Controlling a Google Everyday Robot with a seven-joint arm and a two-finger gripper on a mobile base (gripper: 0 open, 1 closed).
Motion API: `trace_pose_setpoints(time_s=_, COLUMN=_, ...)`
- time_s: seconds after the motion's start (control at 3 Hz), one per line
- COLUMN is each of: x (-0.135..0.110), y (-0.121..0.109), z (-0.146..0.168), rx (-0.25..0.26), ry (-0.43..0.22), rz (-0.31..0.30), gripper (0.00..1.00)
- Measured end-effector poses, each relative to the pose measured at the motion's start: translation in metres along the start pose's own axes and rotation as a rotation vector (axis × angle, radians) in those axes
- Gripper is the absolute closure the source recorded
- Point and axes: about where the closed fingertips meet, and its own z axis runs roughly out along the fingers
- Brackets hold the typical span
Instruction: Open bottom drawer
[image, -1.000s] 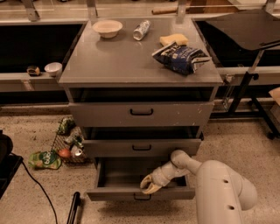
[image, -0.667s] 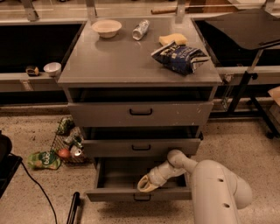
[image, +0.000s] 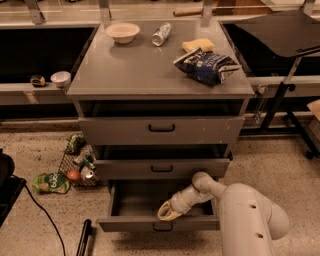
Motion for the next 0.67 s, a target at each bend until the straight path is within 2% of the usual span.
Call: trace_pose_setpoints(time_s=0.67, x=0.0000, y=0.0000, z=0.0001, rx=0.000, ry=0.000, rz=0.000, gripper=0.12)
